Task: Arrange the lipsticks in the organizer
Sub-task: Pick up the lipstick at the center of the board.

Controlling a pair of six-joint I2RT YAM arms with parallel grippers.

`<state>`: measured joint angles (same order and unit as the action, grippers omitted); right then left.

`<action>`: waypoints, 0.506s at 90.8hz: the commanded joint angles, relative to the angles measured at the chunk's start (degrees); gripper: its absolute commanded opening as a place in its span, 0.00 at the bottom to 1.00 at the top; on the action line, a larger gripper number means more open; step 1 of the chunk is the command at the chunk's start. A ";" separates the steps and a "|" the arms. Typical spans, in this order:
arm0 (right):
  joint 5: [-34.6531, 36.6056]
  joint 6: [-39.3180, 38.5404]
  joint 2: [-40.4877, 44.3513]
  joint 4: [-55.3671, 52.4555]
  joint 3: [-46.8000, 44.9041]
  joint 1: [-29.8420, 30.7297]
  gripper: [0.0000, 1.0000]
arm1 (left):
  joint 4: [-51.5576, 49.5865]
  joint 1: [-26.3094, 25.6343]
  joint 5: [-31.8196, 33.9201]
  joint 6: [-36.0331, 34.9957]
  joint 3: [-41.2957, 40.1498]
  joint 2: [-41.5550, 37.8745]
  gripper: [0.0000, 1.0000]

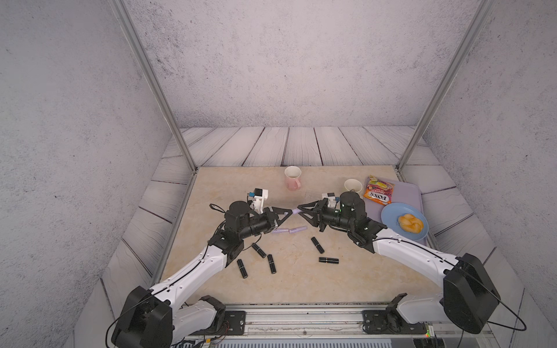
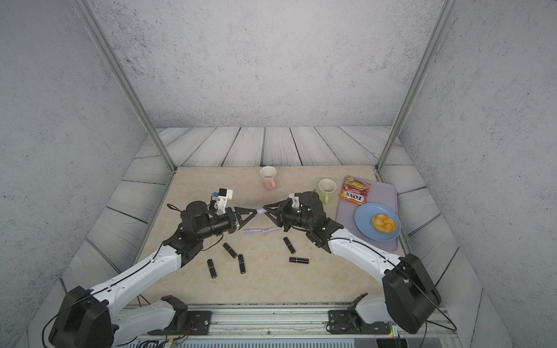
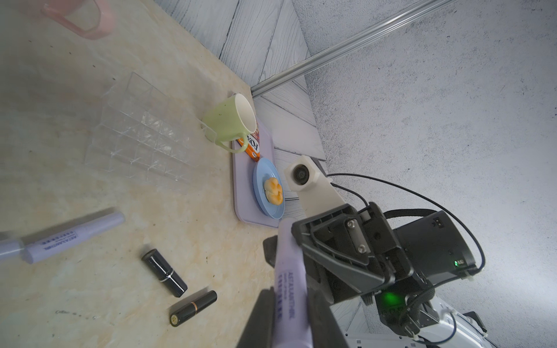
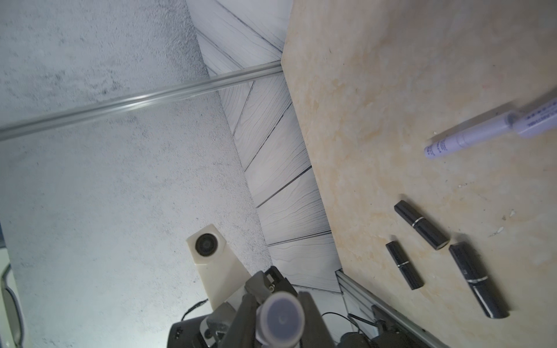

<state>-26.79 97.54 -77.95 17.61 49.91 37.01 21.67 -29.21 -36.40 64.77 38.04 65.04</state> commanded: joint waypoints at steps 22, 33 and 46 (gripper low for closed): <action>4.29 2.15 -0.75 0.01 1.00 -0.01 0.08 | -2.49 -0.41 0.16 -1.31 1.70 1.56 0.11; 5.72 -0.67 -0.88 -1.88 3.00 -0.21 0.07 | -6.41 -0.20 0.81 -1.73 2.79 1.36 0.27; 7.94 -6.62 -0.78 -5.05 4.56 -2.23 0.05 | -11.32 3.13 1.19 -0.87 2.58 -0.07 0.45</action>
<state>-22.33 96.64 -78.67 14.94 51.96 36.53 15.64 -28.69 -35.73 64.03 39.55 66.37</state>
